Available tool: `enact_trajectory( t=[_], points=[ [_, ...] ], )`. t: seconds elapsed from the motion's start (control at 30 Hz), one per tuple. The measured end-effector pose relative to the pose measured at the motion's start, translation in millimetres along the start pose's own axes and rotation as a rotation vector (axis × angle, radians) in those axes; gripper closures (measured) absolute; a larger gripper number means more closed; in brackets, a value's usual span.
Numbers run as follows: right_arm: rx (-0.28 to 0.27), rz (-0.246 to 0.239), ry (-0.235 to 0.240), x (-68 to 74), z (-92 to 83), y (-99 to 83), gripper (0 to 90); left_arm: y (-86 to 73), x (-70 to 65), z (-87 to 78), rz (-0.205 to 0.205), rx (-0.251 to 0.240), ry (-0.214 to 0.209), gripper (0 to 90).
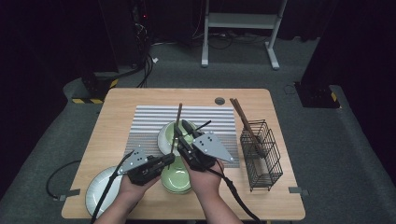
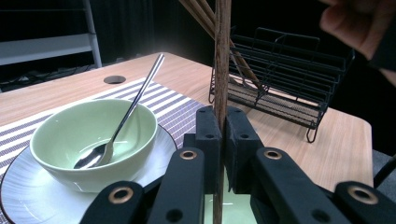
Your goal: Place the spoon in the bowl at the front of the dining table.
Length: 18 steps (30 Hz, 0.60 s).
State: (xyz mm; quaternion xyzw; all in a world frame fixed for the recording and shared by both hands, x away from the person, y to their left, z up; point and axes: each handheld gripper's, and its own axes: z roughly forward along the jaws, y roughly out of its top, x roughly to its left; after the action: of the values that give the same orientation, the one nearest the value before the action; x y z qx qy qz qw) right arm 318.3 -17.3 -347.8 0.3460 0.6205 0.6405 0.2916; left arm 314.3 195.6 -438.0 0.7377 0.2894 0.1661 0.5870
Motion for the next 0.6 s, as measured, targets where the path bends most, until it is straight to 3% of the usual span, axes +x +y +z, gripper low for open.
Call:
enact_trajectory(
  t=[0.6],
  points=[
    [0.036, 0.058, -0.050, -25.6, 0.7, -15.3, 64.3, -4.4, 1.1, -4.5, -0.010, -0.015, -0.002, 84.7]
  ],
)
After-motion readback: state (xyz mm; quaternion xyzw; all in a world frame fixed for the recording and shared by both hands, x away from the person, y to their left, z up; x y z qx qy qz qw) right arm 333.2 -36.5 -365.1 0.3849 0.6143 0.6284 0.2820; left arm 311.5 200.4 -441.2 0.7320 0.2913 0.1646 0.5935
